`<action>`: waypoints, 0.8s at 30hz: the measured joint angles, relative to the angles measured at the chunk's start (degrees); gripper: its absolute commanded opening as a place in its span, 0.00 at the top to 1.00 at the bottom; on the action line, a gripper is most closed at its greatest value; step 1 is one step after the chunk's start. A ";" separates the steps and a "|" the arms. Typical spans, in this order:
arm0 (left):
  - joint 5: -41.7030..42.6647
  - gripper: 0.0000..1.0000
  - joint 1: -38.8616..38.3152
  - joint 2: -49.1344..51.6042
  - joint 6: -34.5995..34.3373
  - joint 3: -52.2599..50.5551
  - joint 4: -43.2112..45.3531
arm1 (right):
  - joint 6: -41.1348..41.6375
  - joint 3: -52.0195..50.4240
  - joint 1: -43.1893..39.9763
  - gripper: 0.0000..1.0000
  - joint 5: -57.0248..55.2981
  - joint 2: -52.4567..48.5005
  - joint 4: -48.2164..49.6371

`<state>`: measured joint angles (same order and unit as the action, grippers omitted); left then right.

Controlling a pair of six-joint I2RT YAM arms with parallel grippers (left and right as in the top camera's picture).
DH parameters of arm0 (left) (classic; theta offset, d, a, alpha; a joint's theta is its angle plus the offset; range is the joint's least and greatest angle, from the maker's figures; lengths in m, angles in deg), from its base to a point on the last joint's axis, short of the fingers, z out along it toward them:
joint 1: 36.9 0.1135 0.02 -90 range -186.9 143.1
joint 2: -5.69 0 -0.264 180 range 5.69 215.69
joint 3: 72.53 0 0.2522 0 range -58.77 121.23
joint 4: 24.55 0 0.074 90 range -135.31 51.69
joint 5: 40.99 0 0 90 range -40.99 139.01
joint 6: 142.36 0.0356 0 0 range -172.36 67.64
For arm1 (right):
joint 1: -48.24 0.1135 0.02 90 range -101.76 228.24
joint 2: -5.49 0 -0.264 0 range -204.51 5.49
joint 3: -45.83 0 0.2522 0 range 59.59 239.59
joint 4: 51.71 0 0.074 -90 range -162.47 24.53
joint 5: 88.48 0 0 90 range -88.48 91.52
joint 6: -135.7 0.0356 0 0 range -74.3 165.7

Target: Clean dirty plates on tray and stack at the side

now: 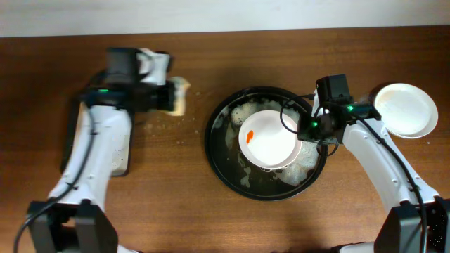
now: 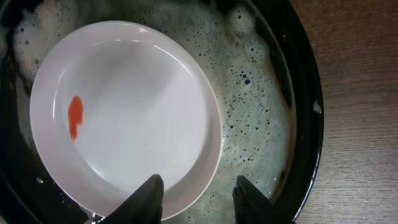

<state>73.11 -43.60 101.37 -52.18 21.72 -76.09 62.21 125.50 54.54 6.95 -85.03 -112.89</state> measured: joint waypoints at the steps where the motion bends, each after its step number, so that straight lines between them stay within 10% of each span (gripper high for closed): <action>1: 0.37 1.00 -3.08 0.13 -0.39 -0.02 1.33 | 0.00 0.02 0.00 0.62 0.02 -0.13 0.02; 12: 1.01 1.00 -24.22 15.72 -9.99 0.02 15.72 | -0.13 0.24 -3.74 0.82 3.96 -14.95 3.50; 24: -0.98 1.00 -27.91 20.28 -10.56 0.02 16.57 | -0.22 0.68 -4.42 0.89 7.02 -18.10 4.35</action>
<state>72.13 -71.51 121.65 -62.73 21.74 -59.52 61.99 126.18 50.13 13.97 -103.13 -108.54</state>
